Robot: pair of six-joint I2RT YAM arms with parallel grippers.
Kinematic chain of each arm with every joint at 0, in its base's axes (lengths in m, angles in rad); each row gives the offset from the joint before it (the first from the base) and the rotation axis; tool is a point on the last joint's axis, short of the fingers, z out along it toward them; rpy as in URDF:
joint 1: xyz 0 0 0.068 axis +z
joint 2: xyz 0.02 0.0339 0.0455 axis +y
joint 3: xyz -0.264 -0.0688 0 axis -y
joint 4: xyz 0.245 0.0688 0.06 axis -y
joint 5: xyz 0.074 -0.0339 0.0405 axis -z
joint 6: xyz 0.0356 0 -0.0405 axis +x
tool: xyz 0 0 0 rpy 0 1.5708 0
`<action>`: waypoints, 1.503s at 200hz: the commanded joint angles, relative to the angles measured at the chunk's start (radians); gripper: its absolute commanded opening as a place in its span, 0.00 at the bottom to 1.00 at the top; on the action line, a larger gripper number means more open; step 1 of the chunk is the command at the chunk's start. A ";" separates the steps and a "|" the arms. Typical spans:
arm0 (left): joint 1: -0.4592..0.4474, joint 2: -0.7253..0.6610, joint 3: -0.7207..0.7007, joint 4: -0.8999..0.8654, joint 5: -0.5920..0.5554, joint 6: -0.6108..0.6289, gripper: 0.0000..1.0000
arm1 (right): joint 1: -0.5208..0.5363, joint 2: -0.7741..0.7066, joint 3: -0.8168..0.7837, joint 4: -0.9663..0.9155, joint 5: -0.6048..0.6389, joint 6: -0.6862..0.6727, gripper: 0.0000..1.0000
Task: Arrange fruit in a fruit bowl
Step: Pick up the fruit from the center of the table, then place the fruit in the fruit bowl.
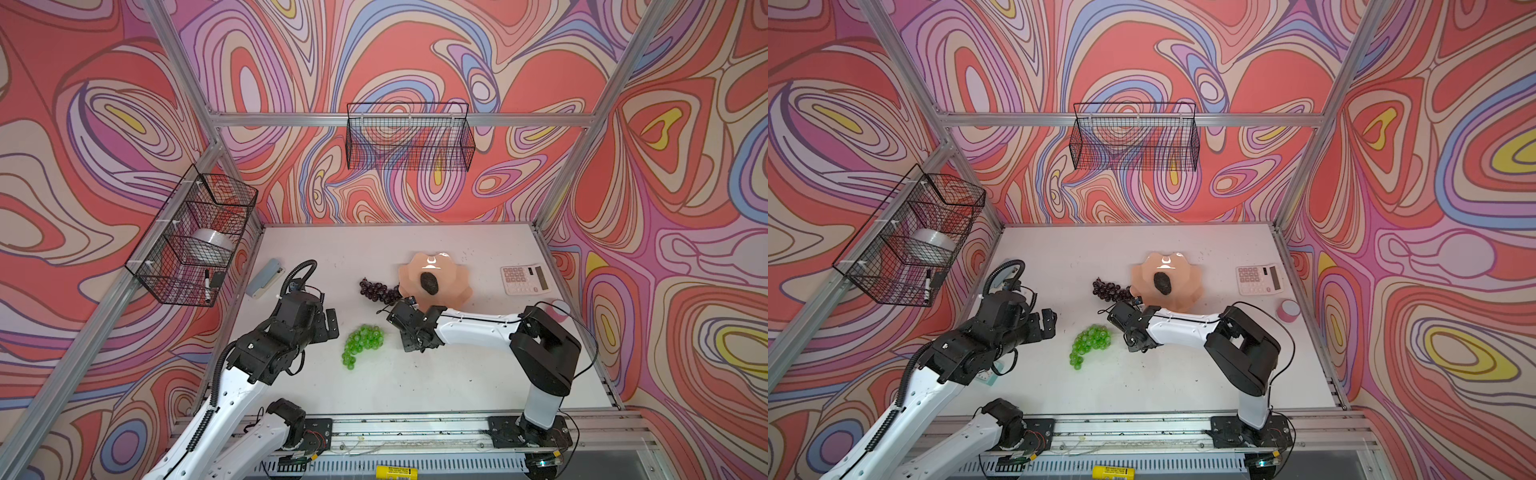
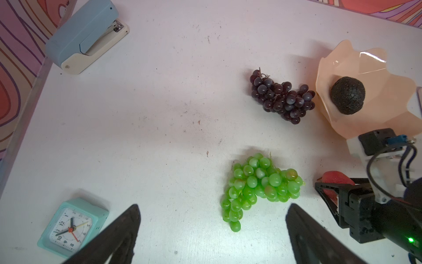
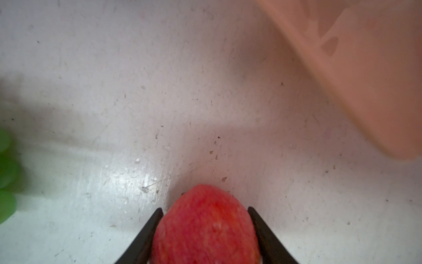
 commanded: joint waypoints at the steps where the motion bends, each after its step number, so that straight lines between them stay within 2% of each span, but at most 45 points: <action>1: 0.007 -0.012 -0.009 -0.006 -0.015 -0.017 1.00 | -0.004 0.013 0.003 0.000 0.016 -0.018 0.51; 30: 0.006 -0.016 -0.008 -0.007 -0.022 -0.017 1.00 | -0.004 -0.038 0.047 -0.064 0.054 -0.047 0.44; 73: 0.007 -0.015 -0.017 0.003 -0.022 -0.023 1.00 | -0.017 -0.158 0.188 -0.201 0.102 -0.133 0.43; 100: 0.008 -0.013 -0.022 0.013 -0.014 -0.028 1.00 | -0.098 -0.212 0.220 -0.223 0.046 -0.179 0.42; 134: 0.008 -0.012 -0.024 0.014 -0.007 -0.027 1.00 | -0.254 -0.236 0.190 -0.168 -0.018 -0.248 0.41; 203: 0.008 -0.006 -0.026 0.011 0.035 -0.026 1.00 | -0.482 -0.096 0.175 0.002 -0.133 -0.325 0.39; 278: 0.008 -0.007 -0.021 -0.003 0.038 -0.027 1.00 | -0.557 0.098 0.215 0.101 -0.135 -0.341 0.39; 300: 0.009 -0.006 -0.020 -0.007 0.047 -0.028 1.00 | -0.560 0.120 0.232 0.106 -0.142 -0.341 0.44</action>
